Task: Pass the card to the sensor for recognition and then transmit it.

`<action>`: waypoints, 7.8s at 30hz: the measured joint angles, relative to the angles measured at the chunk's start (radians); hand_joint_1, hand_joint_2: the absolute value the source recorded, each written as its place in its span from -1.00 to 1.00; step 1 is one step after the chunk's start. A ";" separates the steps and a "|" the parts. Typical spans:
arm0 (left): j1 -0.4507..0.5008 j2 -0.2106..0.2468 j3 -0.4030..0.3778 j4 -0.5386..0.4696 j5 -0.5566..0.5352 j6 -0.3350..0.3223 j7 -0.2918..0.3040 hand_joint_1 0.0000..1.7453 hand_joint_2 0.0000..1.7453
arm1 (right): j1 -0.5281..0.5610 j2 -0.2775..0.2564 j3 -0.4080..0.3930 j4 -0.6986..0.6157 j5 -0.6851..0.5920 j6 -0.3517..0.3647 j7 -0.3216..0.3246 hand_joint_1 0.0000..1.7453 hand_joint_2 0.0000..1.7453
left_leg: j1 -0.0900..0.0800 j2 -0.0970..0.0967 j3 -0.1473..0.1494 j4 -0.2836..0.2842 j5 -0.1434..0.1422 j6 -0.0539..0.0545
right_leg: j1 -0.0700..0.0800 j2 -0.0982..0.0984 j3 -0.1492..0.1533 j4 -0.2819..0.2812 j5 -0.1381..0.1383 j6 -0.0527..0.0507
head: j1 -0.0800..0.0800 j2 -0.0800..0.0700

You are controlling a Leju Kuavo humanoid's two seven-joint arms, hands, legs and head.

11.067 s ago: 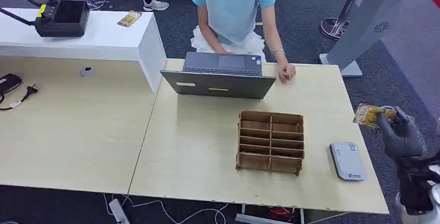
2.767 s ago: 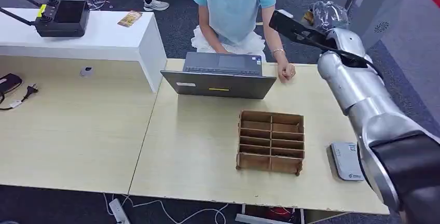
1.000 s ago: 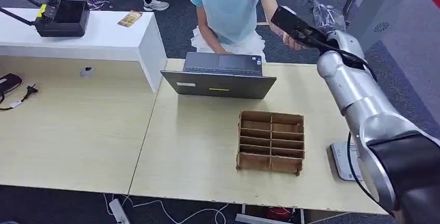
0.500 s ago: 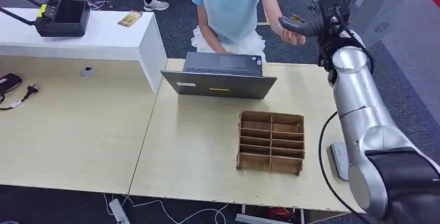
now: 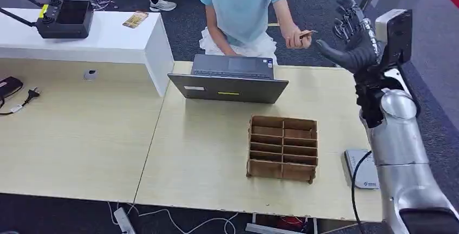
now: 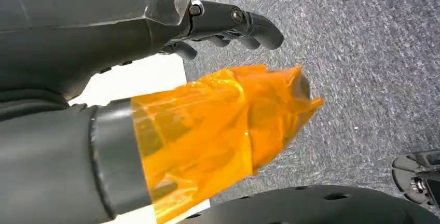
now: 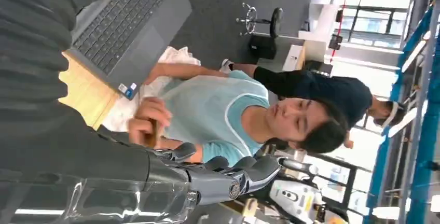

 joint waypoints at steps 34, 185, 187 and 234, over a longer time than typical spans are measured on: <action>0.008 -0.002 0.082 0.000 0.063 0.028 0.010 -1.00 -1.00 | 0.976 -0.044 -0.022 -0.736 0.860 -0.581 -0.125 -1.00 1.00 | 0.000 0.000 -0.001 -0.001 -0.003 0.000 | 0.000 -0.001 0.000 0.000 -0.002 0.000 | 0.000 0.000; 0.000 -0.015 0.124 0.000 0.032 0.009 0.021 -1.00 -1.00 | 0.793 -0.006 0.242 -0.279 1.555 -0.455 0.490 -0.38 1.00 | 0.000 0.000 0.000 -0.001 -0.003 0.000 | 0.000 0.000 0.001 0.000 -0.002 0.000 | 0.000 0.000; 0.000 -0.015 0.124 0.000 0.033 0.009 0.021 -1.00 -1.00 | 0.792 -0.006 0.242 -0.279 1.555 -0.454 0.490 -0.40 1.00 | 0.000 0.000 0.000 -0.001 -0.003 0.000 | 0.000 0.000 0.001 0.000 -0.002 0.000 | 0.000 0.000; 0.000 -0.015 0.131 0.000 0.032 0.013 0.008 -1.00 -1.00 | 0.781 0.016 0.241 -0.268 1.537 -0.509 0.451 0.62 1.00 | 0.000 0.000 0.000 -0.001 -0.003 0.000 | 0.000 0.000 0.001 0.000 -0.002 0.000 | 0.000 0.000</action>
